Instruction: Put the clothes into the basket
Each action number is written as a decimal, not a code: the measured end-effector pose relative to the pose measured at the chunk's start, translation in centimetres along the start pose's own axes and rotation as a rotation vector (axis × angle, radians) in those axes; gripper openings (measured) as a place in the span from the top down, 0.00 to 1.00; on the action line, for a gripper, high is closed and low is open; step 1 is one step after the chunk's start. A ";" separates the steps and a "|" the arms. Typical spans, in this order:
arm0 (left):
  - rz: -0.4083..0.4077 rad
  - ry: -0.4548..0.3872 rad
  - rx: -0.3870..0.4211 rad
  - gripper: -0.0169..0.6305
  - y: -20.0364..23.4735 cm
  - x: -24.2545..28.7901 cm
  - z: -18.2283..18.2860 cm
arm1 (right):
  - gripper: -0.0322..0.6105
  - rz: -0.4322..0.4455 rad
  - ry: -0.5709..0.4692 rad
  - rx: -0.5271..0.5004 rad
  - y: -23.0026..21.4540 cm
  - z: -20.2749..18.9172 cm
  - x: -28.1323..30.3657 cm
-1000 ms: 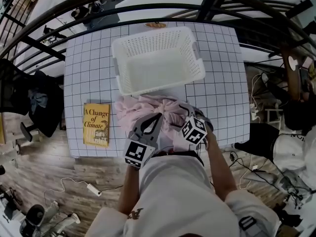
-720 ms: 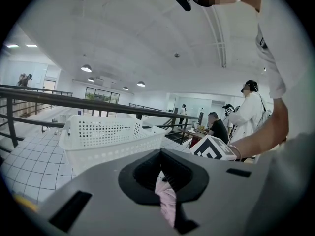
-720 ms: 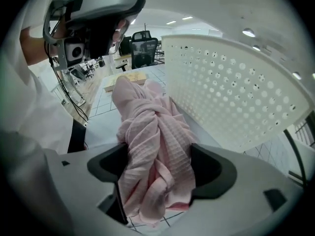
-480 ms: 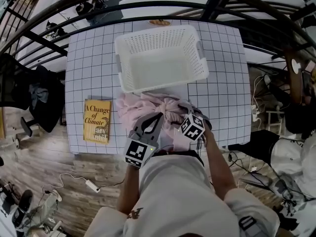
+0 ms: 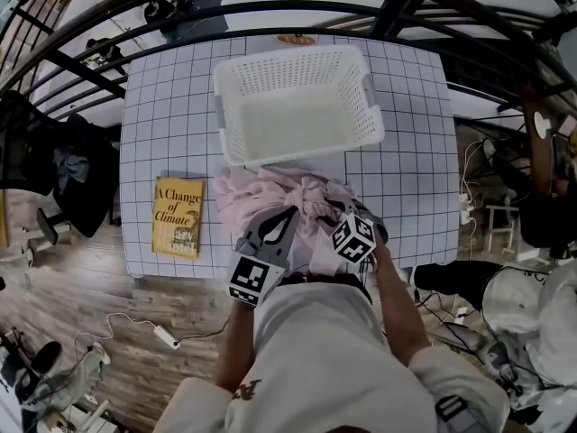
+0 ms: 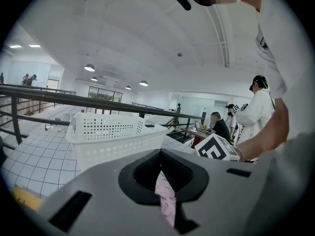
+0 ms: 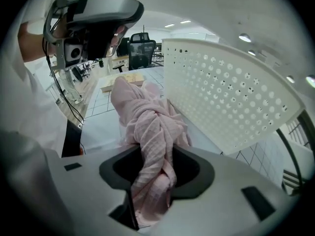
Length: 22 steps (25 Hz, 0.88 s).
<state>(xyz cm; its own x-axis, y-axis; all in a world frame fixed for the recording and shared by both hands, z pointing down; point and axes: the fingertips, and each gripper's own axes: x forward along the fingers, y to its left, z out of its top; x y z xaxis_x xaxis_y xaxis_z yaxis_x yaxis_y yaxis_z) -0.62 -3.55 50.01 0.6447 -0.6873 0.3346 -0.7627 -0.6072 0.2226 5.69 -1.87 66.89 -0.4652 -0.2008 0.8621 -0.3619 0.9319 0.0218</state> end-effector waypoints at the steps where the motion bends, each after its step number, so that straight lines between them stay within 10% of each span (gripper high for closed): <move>1: 0.000 0.001 0.000 0.97 0.0 0.0 0.0 | 0.67 -0.003 -0.003 0.005 0.0 0.1 -0.1; 22: -0.013 -0.004 0.010 0.97 -0.1 -0.3 0.1 | 0.72 -0.013 -0.209 0.136 0.0 3.5 -4.3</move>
<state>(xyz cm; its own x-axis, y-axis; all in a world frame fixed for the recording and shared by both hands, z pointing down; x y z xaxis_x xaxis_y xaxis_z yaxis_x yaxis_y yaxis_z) -0.70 -3.36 49.76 0.6545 -0.6811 0.3282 -0.7540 -0.6196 0.2179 4.81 -2.09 61.44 -0.6117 -0.2835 0.7386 -0.4676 0.8826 -0.0485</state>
